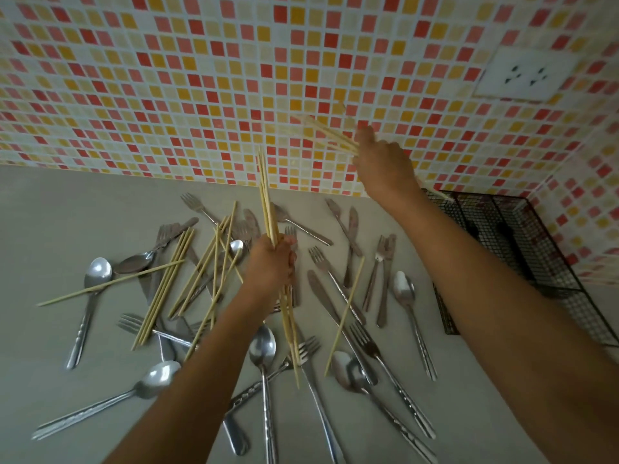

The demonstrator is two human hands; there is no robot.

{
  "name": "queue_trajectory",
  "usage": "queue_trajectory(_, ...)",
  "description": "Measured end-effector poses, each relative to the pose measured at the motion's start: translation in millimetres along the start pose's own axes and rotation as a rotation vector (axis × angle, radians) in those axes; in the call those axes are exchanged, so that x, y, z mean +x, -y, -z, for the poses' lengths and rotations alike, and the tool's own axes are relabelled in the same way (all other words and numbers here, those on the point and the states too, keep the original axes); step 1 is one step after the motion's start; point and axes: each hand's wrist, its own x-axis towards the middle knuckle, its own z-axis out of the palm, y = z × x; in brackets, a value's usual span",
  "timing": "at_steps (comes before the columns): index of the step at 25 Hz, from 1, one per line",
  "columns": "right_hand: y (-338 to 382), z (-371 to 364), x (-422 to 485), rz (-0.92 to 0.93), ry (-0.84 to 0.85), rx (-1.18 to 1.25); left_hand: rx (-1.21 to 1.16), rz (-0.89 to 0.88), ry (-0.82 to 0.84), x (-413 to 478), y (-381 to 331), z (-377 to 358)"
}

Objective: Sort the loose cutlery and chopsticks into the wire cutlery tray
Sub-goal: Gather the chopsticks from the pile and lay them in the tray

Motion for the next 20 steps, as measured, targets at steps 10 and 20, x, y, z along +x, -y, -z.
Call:
queue_trajectory(10, 30, -17, -179, -0.553, 0.48, 0.476, -0.07, 0.295, 0.135, -37, 10, 11)
queue_trajectory(20, 51, -48, -203, -0.595, 0.457, 0.384, -0.03, 0.277, 0.175, -40, 33, 19)
